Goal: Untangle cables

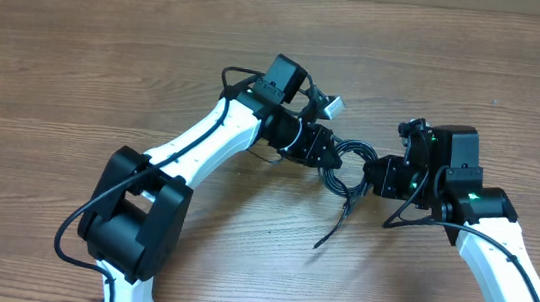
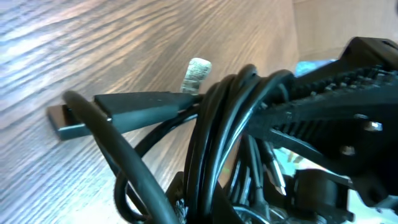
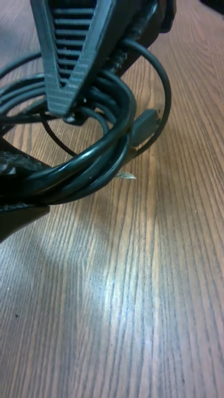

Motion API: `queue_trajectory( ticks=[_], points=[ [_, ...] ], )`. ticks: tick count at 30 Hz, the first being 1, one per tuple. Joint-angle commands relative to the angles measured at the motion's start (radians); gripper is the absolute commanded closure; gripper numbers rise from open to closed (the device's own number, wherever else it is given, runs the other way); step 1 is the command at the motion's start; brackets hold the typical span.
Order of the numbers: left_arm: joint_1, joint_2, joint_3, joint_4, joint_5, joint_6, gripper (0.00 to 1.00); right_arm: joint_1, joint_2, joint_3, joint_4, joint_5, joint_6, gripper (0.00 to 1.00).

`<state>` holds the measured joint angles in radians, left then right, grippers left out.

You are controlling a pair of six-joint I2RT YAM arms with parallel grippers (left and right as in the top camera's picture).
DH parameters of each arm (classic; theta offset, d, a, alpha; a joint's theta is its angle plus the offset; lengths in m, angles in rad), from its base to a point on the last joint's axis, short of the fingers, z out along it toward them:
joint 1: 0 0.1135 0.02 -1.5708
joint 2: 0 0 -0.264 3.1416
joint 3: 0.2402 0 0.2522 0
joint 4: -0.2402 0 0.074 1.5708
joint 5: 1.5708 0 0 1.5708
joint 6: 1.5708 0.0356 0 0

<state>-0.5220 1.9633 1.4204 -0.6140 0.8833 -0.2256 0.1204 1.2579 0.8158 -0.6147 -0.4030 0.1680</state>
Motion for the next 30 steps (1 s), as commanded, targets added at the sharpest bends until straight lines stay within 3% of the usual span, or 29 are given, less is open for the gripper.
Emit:
queue_trajectory(
  ticks=[1,7,16,21,23,25,30],
  points=[
    [0.007,-0.032,0.017,0.002,-0.087,0.019,0.96,0.003,0.001,0.028,-0.002,-0.162,-0.036,0.96],
    [0.027,-0.032,0.017,0.027,-0.156,0.013,0.96,0.003,0.001,0.028,0.001,-0.495,-0.152,0.96],
    [0.093,-0.035,0.019,0.227,-0.146,-0.144,0.96,0.003,0.001,0.028,0.05,-0.721,-0.152,0.96],
    [0.096,-0.037,0.019,0.243,-0.091,-0.148,0.96,0.003,0.001,0.028,0.094,-0.776,-0.152,0.96],
    [0.096,-0.038,0.019,0.235,-0.078,-0.145,0.96,0.002,0.001,0.028,0.097,-0.721,-0.15,0.95],
    [0.103,-0.042,0.019,0.22,-0.083,-0.13,0.96,0.002,0.001,0.028,0.079,-0.579,-0.126,0.87],
    [0.146,-0.074,0.019,0.188,-0.085,-0.118,0.96,0.002,0.001,0.028,-0.051,0.0,0.101,0.76]
  ],
)
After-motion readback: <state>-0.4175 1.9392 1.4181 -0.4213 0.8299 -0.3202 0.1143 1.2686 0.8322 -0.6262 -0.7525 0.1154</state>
